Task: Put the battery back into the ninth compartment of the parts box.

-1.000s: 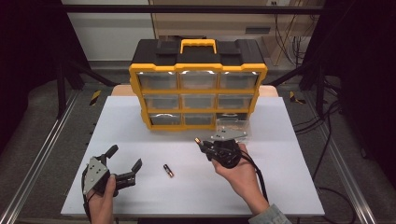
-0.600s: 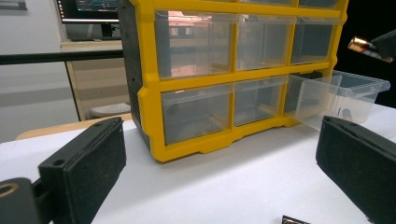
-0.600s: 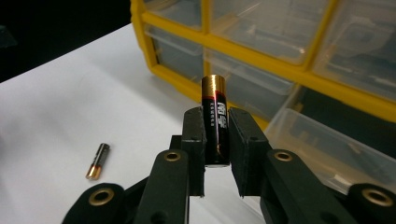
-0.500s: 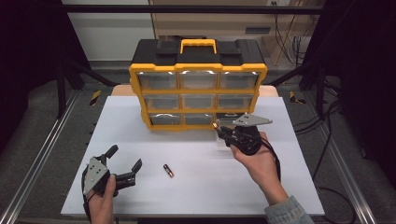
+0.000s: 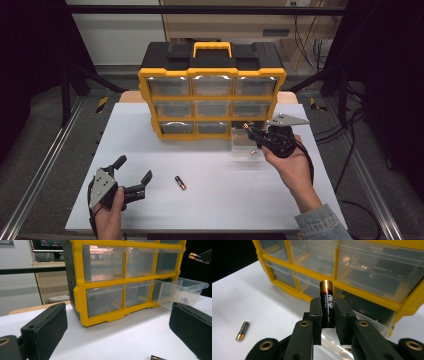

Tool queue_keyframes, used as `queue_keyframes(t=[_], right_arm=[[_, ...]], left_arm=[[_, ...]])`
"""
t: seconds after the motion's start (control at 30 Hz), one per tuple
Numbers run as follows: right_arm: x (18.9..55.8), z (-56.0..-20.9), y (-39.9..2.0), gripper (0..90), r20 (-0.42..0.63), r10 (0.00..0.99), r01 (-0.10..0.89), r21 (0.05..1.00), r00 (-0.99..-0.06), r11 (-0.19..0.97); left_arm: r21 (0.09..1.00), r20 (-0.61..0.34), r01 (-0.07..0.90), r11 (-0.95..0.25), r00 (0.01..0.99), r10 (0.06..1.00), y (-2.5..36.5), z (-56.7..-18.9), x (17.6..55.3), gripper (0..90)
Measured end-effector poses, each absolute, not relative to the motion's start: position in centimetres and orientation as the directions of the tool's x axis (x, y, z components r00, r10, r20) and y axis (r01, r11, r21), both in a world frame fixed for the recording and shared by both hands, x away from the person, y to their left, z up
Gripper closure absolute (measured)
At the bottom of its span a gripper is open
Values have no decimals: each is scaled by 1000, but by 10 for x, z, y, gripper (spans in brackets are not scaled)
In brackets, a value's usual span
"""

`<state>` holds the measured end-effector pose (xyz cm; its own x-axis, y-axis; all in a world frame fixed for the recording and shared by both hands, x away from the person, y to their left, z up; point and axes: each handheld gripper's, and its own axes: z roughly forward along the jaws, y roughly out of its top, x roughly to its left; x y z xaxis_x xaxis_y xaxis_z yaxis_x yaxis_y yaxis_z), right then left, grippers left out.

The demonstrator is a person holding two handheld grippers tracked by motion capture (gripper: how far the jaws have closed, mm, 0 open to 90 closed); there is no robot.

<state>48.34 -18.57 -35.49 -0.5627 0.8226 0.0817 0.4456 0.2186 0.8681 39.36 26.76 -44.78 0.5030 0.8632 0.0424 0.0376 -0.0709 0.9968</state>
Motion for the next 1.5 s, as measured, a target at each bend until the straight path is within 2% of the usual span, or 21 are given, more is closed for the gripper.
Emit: queue_keyframes(t=[0.37,0.83,0.93,1.0,1.07,1.2,1.33,1.5], right_arm=[[496,-353,-200,766,55,842,459,856,-537,237],[512,-363,-192,762,8,843,485,820,-538,302],[515,-367,-186,575,7,836,465,833,-549,299],[512,-364,-183,499,13,835,441,854,-550,277],[507,-361,-177,379,1,832,410,871,-554,272],[501,-358,-157,197,8,823,411,869,-569,276],[491,-365,-128,130,18,798,421,856,-603,299],[479,-381,-88,121,35,748,436,831,-663,347]], left_arm=[[997,41,37,-69,503,864,268,-448,394,15],[997,38,38,-66,504,863,268,-448,394,15],[997,39,37,-66,503,863,269,-448,393,15],[997,35,37,-63,501,865,269,-448,394,15],[997,37,39,-65,503,863,269,-448,394,16],[997,43,36,-71,503,863,268,-448,394,16],[997,37,37,-64,500,865,269,-448,394,15],[997,31,43,-61,500,865,270,-449,395,15]])
